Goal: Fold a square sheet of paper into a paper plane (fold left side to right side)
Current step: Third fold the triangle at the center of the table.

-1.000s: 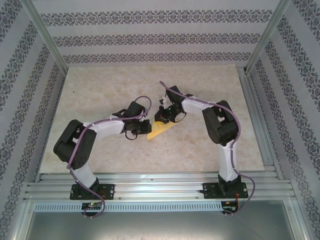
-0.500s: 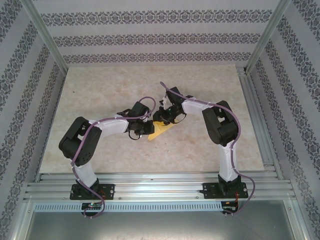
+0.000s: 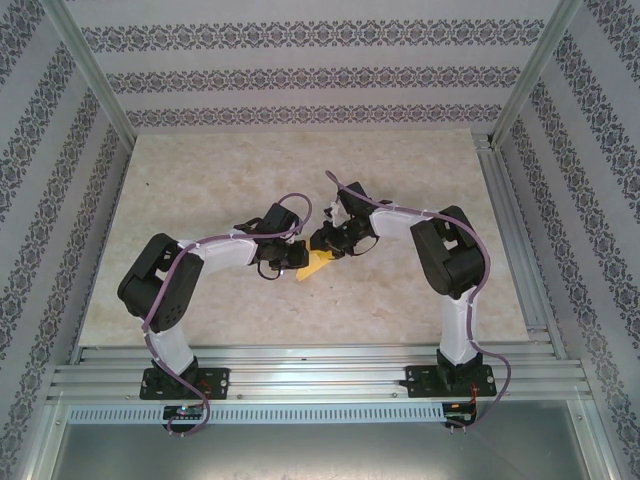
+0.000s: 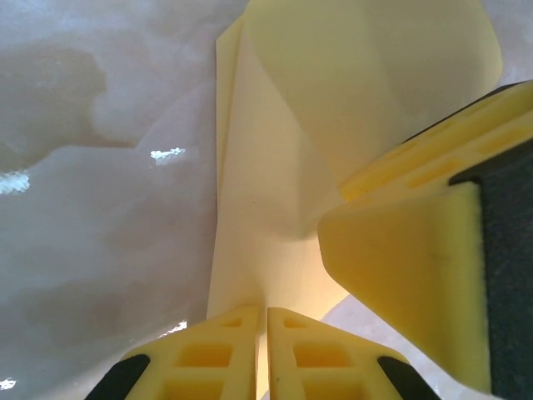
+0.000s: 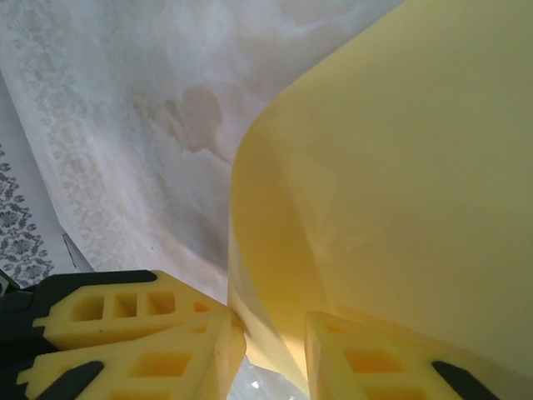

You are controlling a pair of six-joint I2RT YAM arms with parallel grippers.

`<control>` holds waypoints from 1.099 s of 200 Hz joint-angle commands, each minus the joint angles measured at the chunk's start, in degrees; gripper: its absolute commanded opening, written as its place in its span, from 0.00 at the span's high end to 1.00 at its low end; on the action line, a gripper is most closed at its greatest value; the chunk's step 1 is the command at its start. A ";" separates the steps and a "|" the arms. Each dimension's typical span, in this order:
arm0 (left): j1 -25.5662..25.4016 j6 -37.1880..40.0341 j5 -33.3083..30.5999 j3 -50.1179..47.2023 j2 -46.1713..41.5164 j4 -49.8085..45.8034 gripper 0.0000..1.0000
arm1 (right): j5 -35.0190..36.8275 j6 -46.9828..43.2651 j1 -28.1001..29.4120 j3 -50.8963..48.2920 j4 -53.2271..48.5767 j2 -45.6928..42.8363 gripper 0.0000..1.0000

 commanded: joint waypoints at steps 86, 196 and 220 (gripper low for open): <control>-0.51 0.56 -0.78 1.61 -0.52 -1.05 0.84 | 1.14 -4.23 -0.57 0.39 -3.37 -2.32 0.98; 0.84 1.54 -1.14 1.11 -7.92 -4.67 0.65 | 6.25 -13.69 -1.64 6.52 -14.08 0.03 1.00; 0.84 1.47 0.22 1.52 -6.19 -3.90 0.70 | 6.76 -14.06 -1.68 6.52 -14.31 0.51 1.00</control>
